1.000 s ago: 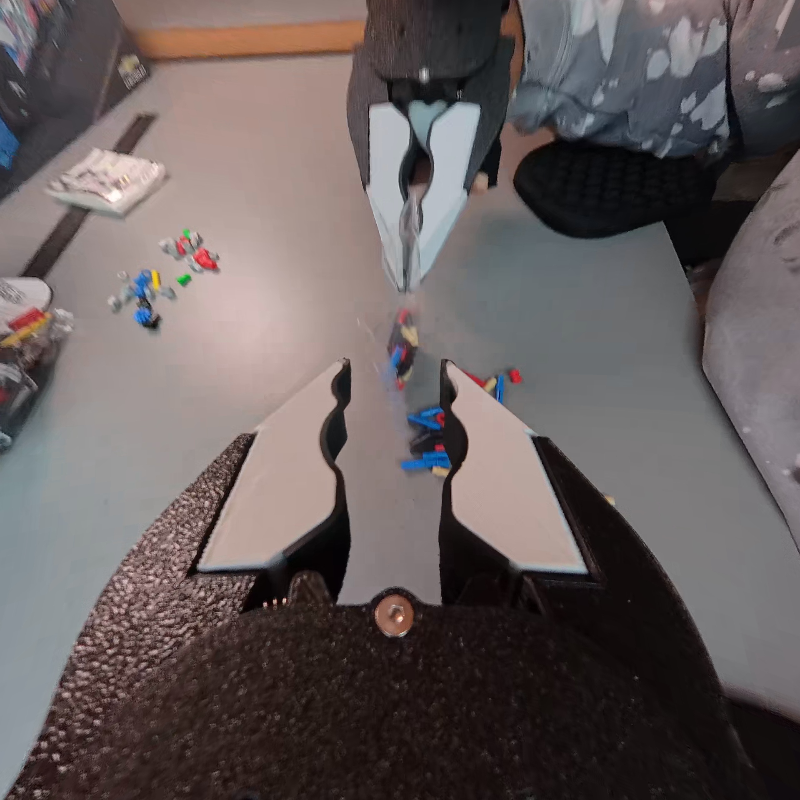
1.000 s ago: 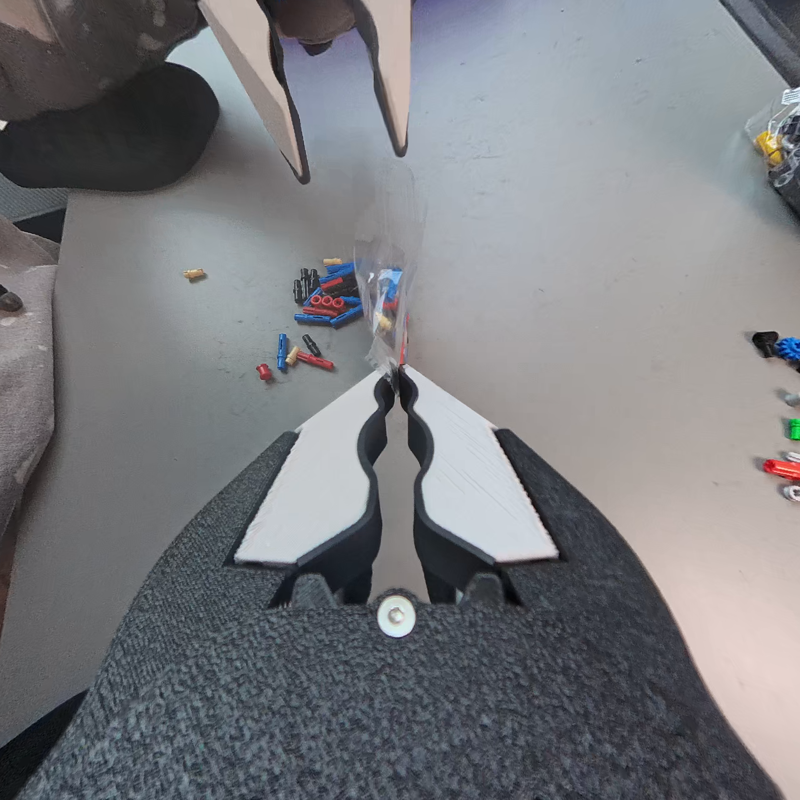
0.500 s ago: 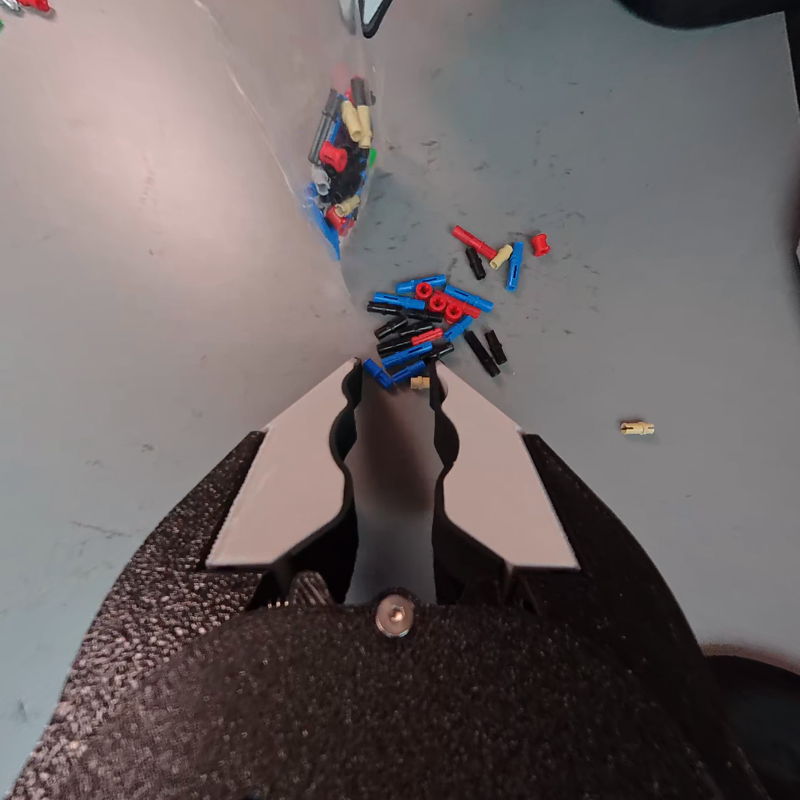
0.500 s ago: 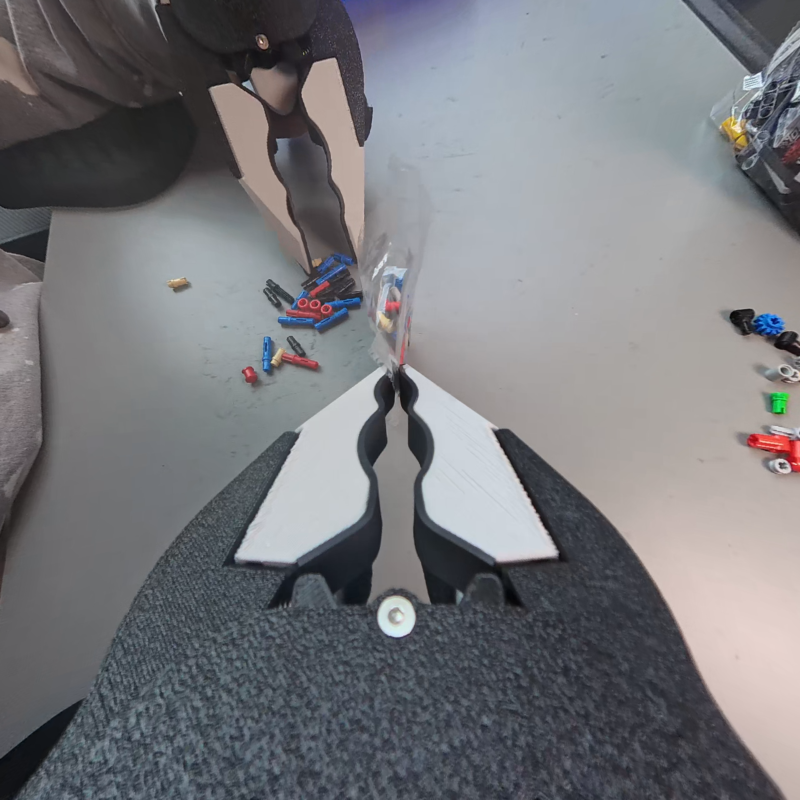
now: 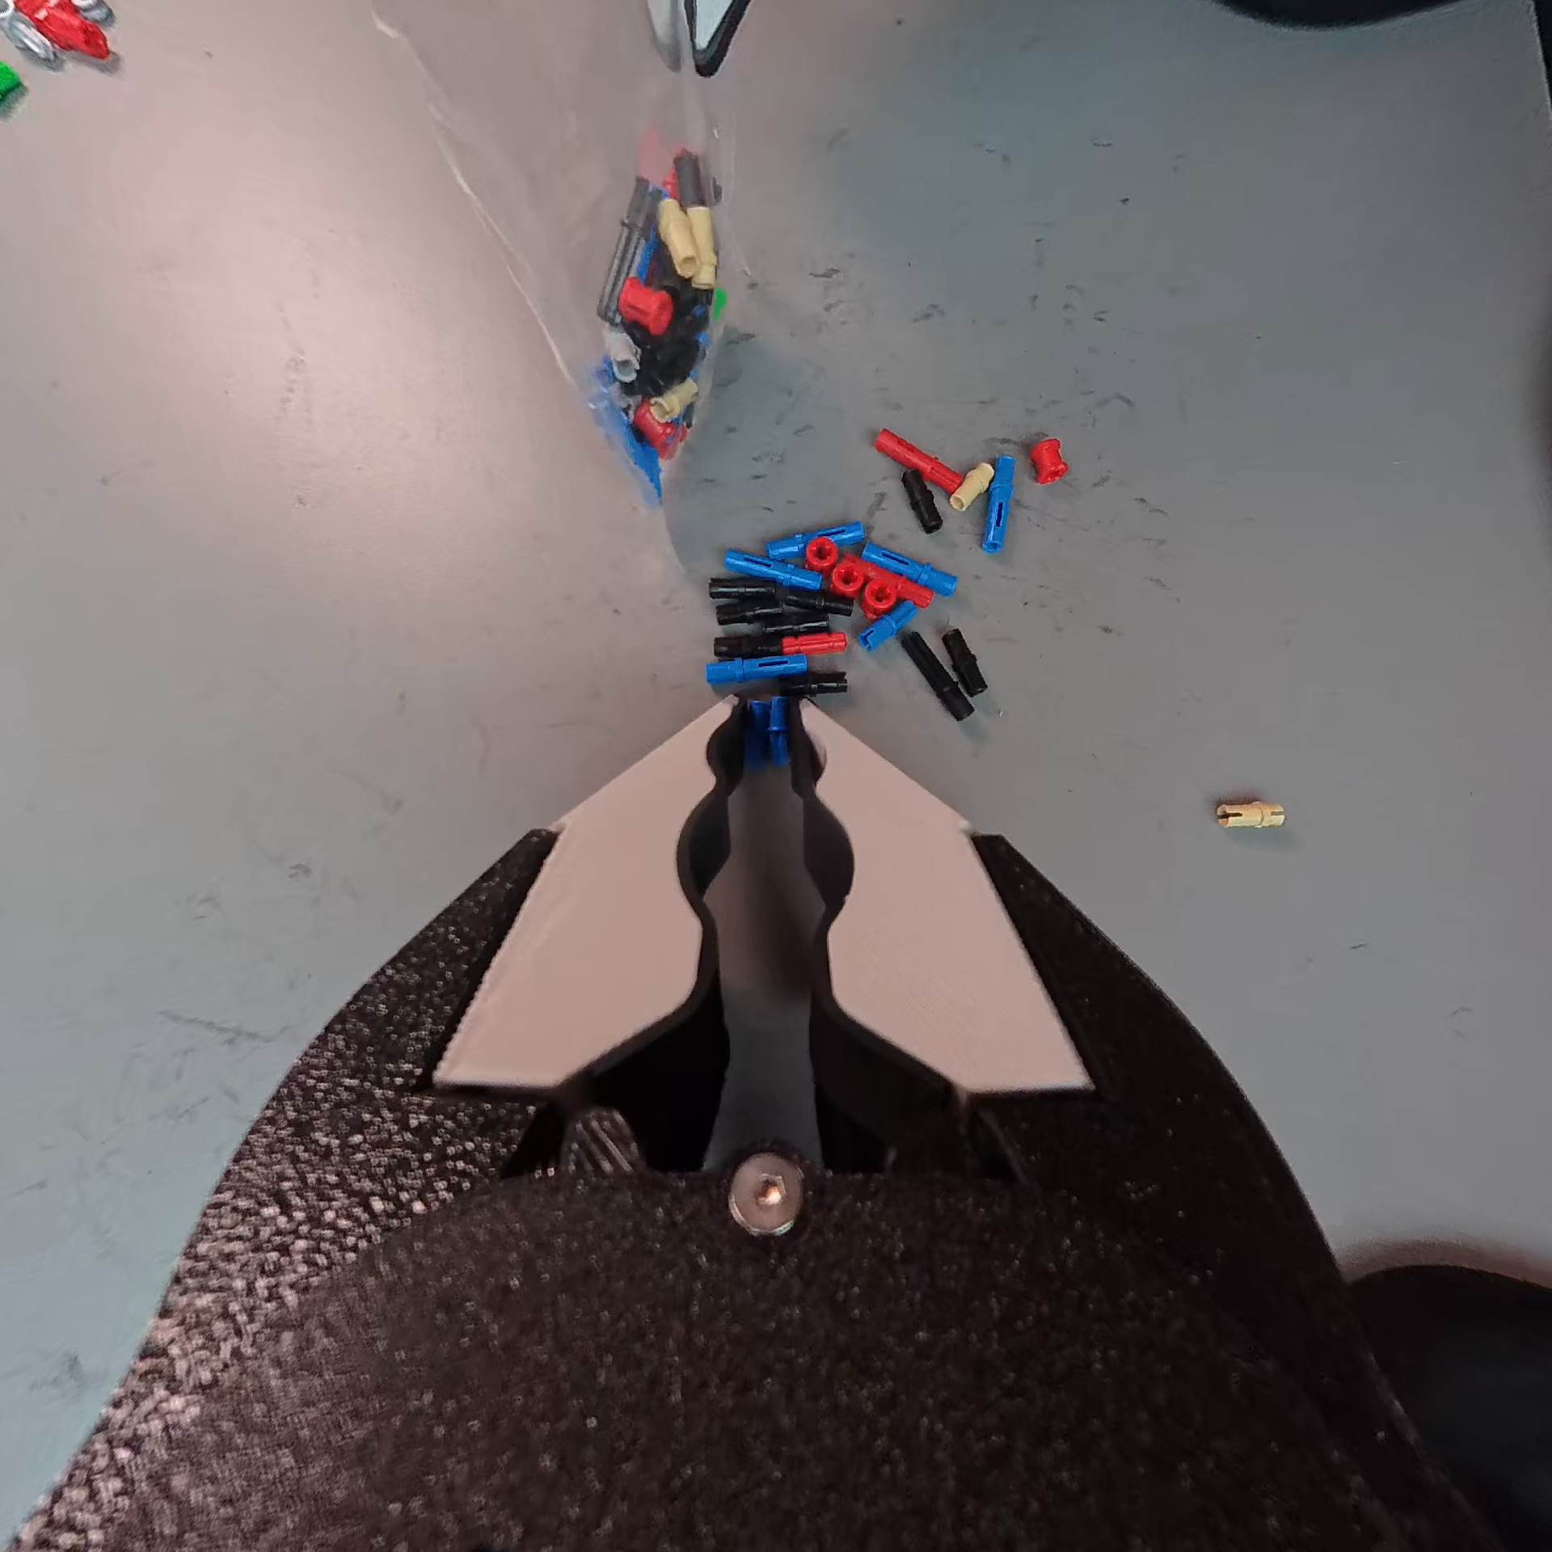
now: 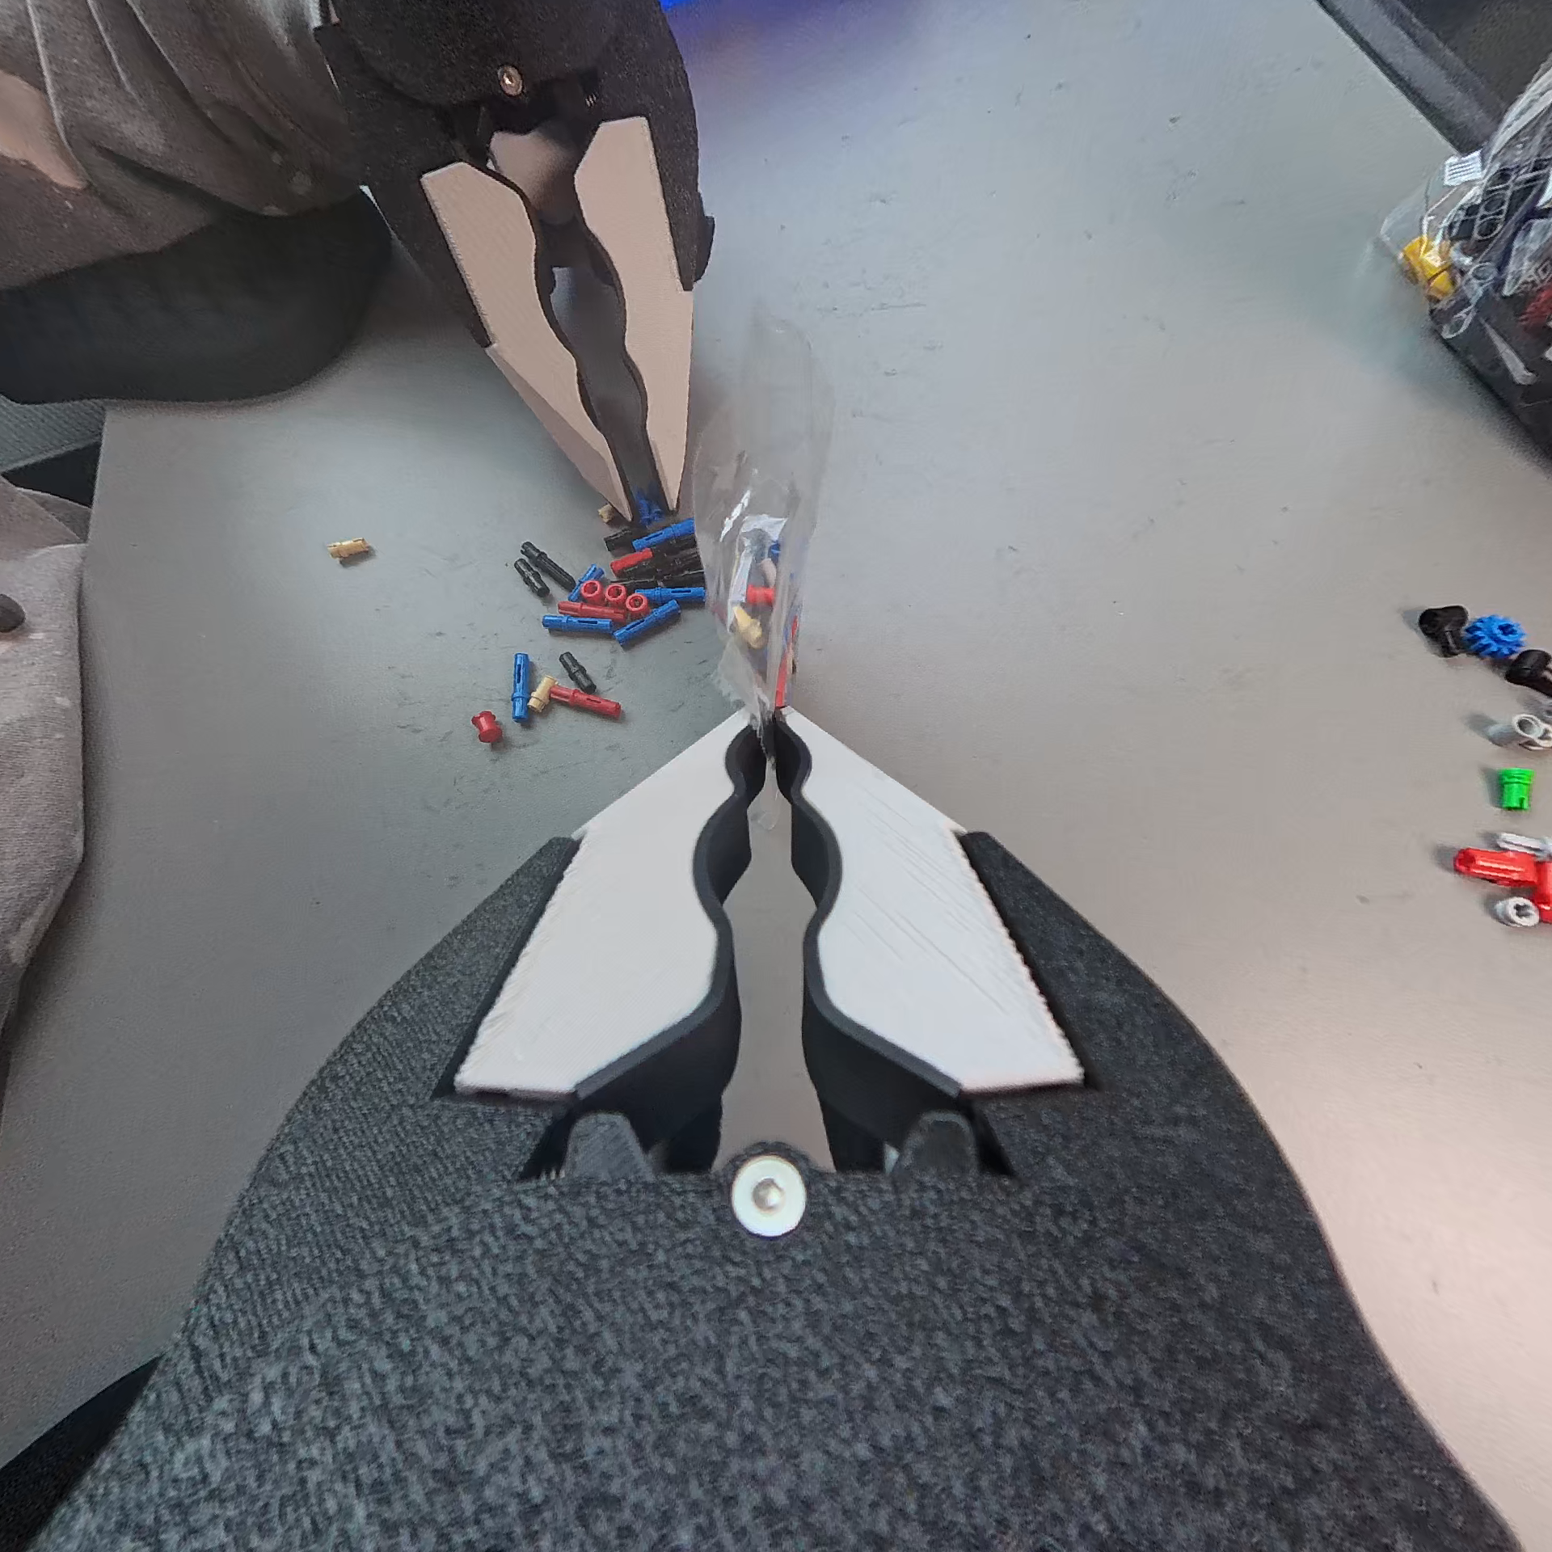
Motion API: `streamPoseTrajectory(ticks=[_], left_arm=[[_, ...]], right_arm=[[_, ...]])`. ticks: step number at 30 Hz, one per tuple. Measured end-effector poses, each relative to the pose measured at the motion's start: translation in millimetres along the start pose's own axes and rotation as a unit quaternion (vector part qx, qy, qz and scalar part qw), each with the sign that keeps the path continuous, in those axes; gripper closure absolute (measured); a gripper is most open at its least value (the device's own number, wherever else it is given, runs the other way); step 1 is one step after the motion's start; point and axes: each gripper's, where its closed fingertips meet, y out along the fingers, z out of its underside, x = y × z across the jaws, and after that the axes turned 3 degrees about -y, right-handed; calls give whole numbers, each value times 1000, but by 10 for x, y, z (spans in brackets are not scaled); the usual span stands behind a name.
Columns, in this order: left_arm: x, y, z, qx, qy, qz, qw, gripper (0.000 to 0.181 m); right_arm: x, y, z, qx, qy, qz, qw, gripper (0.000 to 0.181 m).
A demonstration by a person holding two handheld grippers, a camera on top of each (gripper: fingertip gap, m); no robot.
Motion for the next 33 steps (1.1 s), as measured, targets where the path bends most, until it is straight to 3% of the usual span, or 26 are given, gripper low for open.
streamPoseTrajectory(ticks=[1, 5, 11, 15, 20, 25, 30, 33], left_arm=[[5, -9, -15, -4, 1, -2, 1000, 172], [27, -135, -224, -57, -2, -5, 998, 172], [-46, -520, -1075, -204, 39, -22, 978, 172], [25, -423, -1269, -189, 59, -36, 980, 172], [44, -208, -1145, -151, 50, -23, 987, 162], [8, -408, -1034, -166, 30, -19, 986, 152], [-68, -327, -315, -53, -8, 14, 998, 152], [-123, -200, -119, -22, -27, 20, 999, 152]], right_arm=[[0, 0, -1, 0, -1, 1, 1000, 181], [11, 7, -4, 1, -3, -1, 1000, 181], [49, 41, -28, 4, -11, -4, 1000, 180], [106, 70, -48, 5, -22, -8, 1000, 181], [128, 64, -42, 2, -22, -10, 1000, 181], [106, 53, -39, -2, -22, -7, 1000, 180], [53, 31, -20, -3, -16, -1, 1000, 180], [28, 36, -20, -5, -10, 2, 1000, 181]])
